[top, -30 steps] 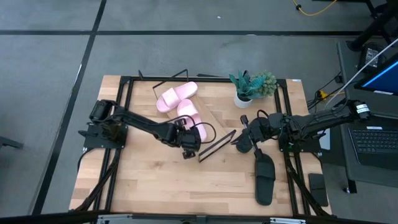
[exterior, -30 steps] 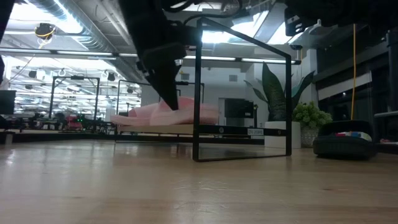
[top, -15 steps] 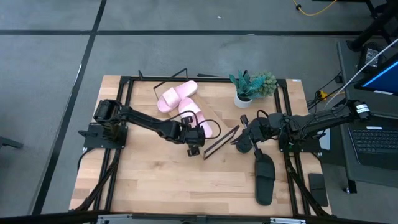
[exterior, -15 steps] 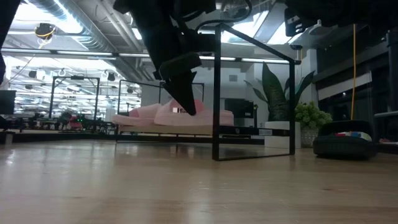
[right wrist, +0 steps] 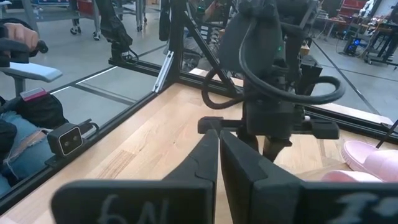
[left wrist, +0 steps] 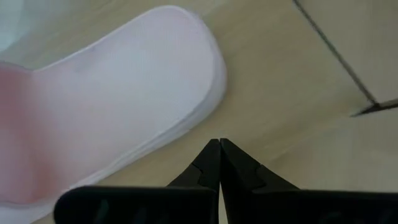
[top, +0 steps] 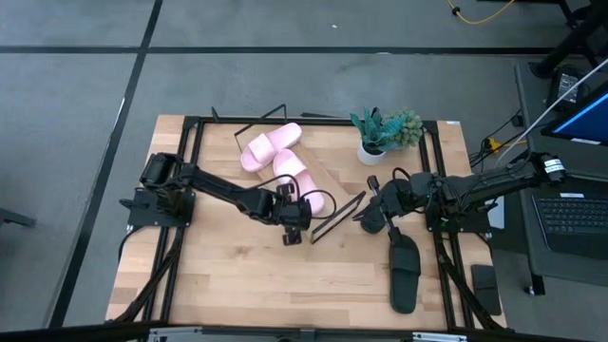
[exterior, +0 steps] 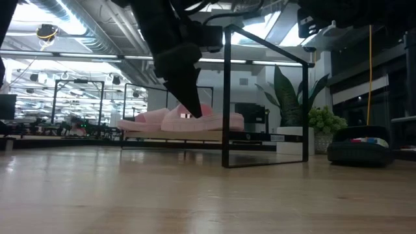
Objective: Pick and place slides into the shelf
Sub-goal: Put the pink slides on the shelf, then adjust the right pink slides on the shelf
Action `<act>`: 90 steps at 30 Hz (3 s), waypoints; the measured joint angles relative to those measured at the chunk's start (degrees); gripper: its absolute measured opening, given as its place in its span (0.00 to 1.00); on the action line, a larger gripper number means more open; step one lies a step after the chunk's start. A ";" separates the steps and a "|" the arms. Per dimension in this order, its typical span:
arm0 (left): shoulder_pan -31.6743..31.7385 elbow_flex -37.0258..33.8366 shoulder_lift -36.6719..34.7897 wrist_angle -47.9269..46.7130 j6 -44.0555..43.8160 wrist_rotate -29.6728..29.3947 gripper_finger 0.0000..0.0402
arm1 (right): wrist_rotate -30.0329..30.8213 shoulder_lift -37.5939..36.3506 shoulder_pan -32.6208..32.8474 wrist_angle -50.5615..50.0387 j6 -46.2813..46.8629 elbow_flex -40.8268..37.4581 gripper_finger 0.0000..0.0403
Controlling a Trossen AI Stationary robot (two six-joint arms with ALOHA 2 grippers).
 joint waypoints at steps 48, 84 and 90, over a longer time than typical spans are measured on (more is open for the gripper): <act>8.15 0.08 -10.63 -4.34 10.85 -5.92 0.00 | 0.02 -0.01 0.02 -0.19 1.34 0.04 0.05; 39.11 -28.33 -29.16 18.43 10.40 37.54 0.00 | -0.04 0.00 0.02 -2.64 1.30 0.04 0.05; 39.59 -29.00 -29.14 19.03 9.69 37.34 0.00 | -0.02 0.00 0.02 -2.57 1.33 0.04 0.05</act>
